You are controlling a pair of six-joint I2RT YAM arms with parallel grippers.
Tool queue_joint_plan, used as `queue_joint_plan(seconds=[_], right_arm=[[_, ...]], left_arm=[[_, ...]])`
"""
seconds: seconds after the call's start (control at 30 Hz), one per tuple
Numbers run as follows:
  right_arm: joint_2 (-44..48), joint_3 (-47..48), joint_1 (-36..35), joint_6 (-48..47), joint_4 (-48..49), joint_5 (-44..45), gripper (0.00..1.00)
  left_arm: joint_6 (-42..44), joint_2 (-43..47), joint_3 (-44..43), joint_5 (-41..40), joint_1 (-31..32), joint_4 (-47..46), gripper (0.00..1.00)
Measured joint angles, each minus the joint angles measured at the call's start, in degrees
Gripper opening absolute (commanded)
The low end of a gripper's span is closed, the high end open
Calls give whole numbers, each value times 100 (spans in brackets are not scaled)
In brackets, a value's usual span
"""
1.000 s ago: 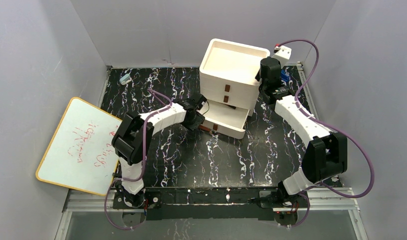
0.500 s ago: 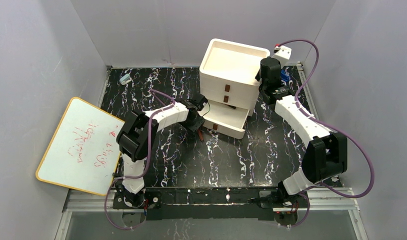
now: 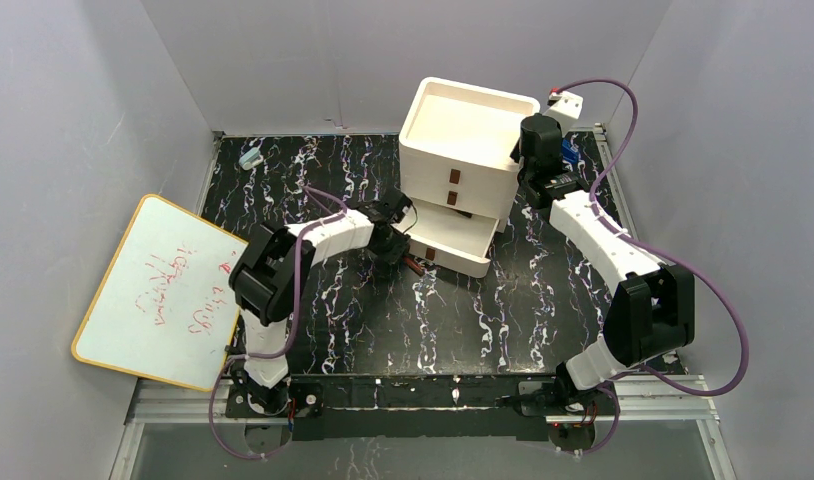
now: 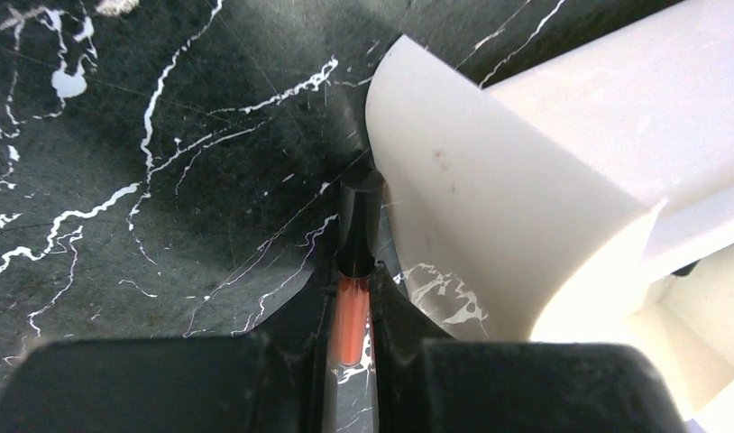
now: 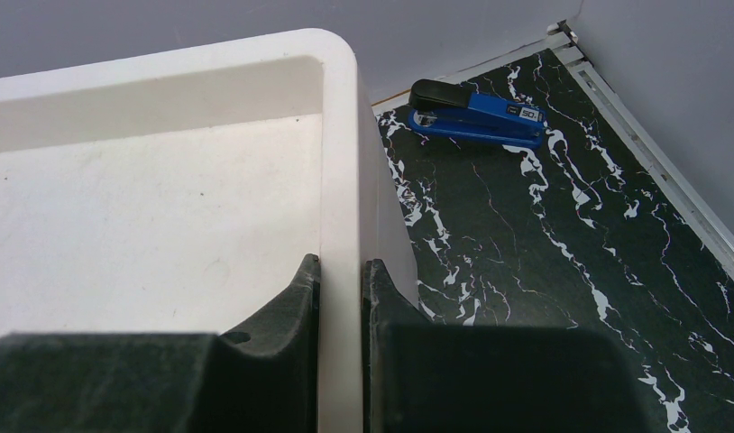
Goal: Organize the makeup
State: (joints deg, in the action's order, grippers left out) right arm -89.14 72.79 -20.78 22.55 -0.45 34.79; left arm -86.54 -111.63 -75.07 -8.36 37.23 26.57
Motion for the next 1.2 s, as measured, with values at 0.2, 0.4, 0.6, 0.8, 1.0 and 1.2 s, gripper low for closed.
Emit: queue_joint_plan(seconds=[0.2,0.4,0.6,0.8,1.0,1.2], right_arm=[[0,0,0,0,0,0,1],[-4,0,0,2,2,2,1],[-4,2,0,0,0,2,1],[-4,0,-9,0,2,24,1],[-4,0,-20,0,2,48,1],[-4,2,-28,0,2,68,1]], left_arm=[[83,516,719,214,33,-365,0],[170,1416,828,199,258,52,0],[527,1519,-730,142,352,22,0],[732,890,-1753,55,343,-129,0],[551,66,-1753,44,337,-127,0],[122,-304,-1263,87,273,-243,5]])
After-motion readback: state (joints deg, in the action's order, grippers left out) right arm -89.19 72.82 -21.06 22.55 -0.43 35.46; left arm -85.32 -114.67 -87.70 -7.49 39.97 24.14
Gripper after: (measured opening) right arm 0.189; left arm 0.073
